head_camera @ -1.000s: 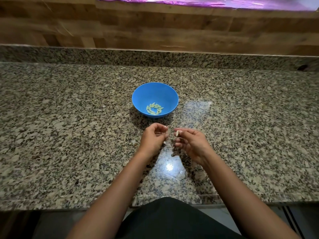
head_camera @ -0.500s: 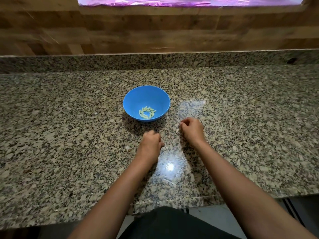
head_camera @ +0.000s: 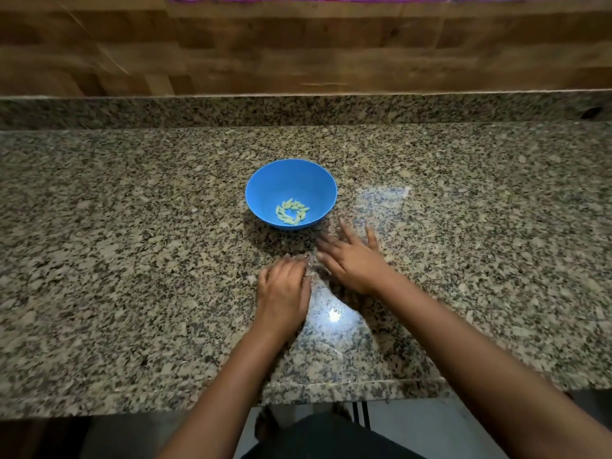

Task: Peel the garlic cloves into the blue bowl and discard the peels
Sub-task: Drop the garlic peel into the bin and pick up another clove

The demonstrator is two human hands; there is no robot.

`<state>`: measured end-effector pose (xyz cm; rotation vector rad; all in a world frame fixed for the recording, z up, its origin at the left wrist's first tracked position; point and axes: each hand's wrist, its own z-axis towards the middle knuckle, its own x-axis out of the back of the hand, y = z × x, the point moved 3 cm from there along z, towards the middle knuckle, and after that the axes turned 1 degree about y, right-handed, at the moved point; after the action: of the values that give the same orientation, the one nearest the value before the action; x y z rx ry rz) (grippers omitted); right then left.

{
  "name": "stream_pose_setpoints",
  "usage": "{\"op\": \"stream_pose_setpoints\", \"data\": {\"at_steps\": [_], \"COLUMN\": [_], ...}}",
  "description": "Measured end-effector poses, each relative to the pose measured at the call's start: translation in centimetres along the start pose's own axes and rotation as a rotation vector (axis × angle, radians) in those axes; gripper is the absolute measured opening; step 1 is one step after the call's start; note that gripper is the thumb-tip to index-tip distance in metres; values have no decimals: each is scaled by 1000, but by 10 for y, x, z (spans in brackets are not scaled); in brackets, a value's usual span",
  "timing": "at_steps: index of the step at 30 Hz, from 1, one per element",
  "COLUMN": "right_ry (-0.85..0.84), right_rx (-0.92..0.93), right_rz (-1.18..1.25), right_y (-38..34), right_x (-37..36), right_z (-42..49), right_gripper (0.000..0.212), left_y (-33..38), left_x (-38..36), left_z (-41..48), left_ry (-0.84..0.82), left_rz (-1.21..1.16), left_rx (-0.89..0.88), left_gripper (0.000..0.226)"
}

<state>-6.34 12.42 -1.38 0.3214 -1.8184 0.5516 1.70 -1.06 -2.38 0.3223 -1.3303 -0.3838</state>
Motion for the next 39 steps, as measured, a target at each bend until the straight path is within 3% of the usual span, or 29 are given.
{"op": "stream_pose_setpoints", "data": {"at_steps": [7, 18, 20, 23, 26, 29, 35, 39], "right_ry": [103, 331, 372, 329, 259, 253, 238, 233], "right_rx": [179, 316, 221, -205, -427, -472, -523, -524], "right_rz": [128, 180, 304, 839, 1222, 1351, 1416, 1478], "right_y": [-27, -34, -31, -17, -1, 7, 14, 14], "right_x": [-13, -20, -19, -13, -12, -5, -9, -7], "right_z": [-23, -53, -51, -46, -46, -52, -57, -63], "right_gripper": [54, 25, 22, 16, 15, 14, 12, 11], "left_y": [0, 8, 11, 16, 19, 26, 44, 51], "left_x": [9, 9, 8, -2, -17, -18, -15, -14], "left_z": [-14, -27, -35, -51, -52, -33, -18, -19], "left_ry": [58, 27, 8, -148, -278, -242, -26, -8], "left_rz": [-323, -383, -364, -204, 74, 55, -229, -216], "left_rx": [139, 133, 121, 134, 153, 150, 151, 143], "left_gripper": [40, 46, 51, 72, 93, 81, 32, 23]}}
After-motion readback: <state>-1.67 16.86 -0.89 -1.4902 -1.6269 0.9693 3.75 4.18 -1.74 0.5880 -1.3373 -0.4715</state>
